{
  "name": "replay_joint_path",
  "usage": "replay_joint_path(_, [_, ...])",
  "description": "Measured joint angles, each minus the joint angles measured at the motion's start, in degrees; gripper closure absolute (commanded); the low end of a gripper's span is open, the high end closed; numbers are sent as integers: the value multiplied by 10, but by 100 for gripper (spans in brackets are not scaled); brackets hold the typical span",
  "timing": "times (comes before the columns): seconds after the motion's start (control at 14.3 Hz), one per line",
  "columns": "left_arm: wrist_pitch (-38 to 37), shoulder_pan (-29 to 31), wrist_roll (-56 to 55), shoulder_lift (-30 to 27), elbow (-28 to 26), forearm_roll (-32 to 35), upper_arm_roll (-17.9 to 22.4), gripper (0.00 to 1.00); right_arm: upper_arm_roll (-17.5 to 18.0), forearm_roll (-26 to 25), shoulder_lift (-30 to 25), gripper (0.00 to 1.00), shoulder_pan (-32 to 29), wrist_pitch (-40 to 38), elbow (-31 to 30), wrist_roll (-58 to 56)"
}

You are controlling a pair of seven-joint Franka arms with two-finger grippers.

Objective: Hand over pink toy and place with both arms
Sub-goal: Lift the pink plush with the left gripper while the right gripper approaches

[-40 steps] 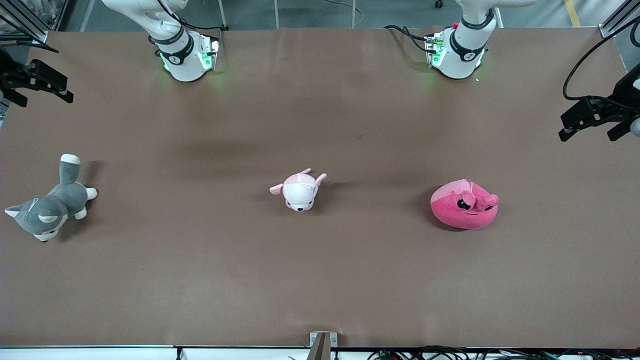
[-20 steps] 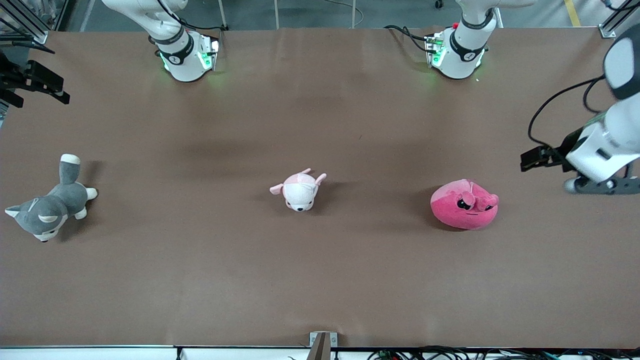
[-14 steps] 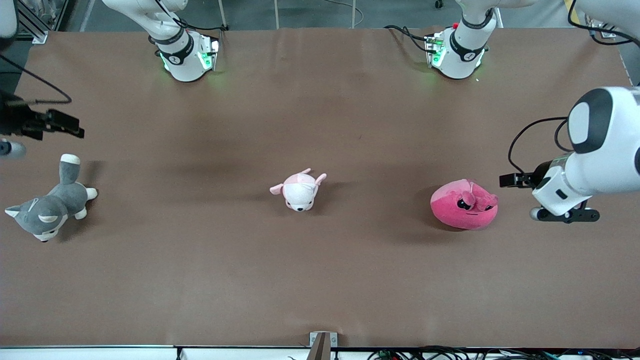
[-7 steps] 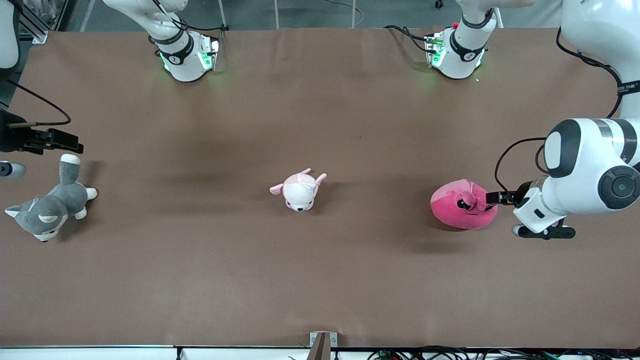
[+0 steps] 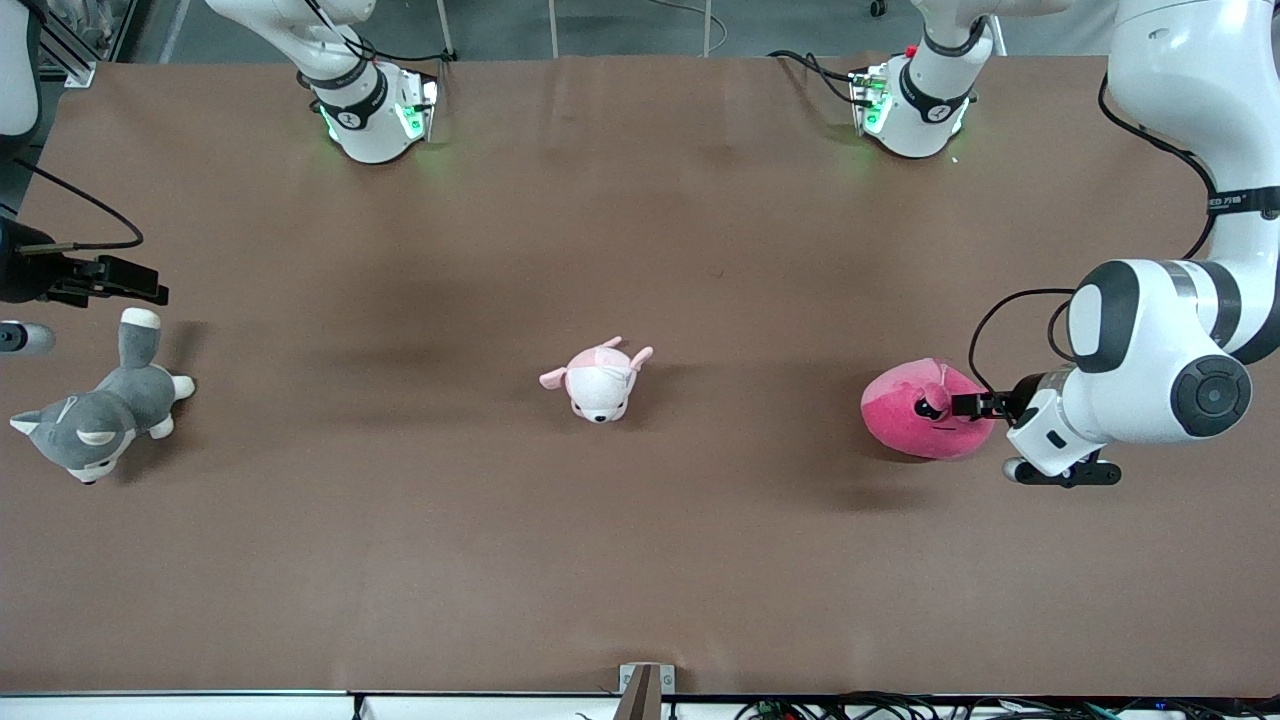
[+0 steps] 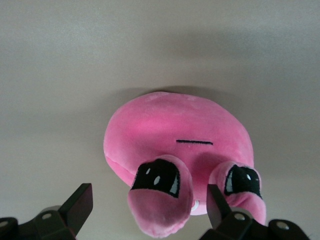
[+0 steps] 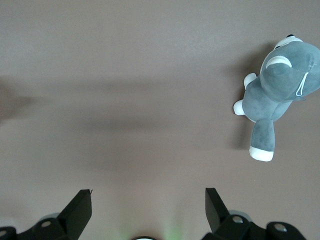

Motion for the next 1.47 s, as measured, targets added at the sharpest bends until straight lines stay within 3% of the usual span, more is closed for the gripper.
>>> replay_joint_path(0.21, [0,1,0,4,0,0,0,42,0,0,0,0,0,-1,0,0])
replay_joint_path(0.35, [0,1,0,6,0,0,0,58,0,0,0,0,0,-1,0,0])
replay_joint_path(0.56, [0,0,0,6,0,0,0,69,0,0,0,0,0,-1,0,0])
replay_joint_path(0.63, [0,0,0,6,1,0,0,79,0,0,0,0,0,-1,0,0])
replay_joint_path(0.84, [0,0,1,6,6,0,-3,95,0,0,0,0,0,-1,0,14])
replay_joint_path(1.12, [-7,-1,1,2,34,-1,-33,99,3,1,0,0,2,0,0,62])
replay_joint_path(1.47, [-102,-15,-63,-16,123,-9,-91,99,7,2,0,0,15,11,0,129])
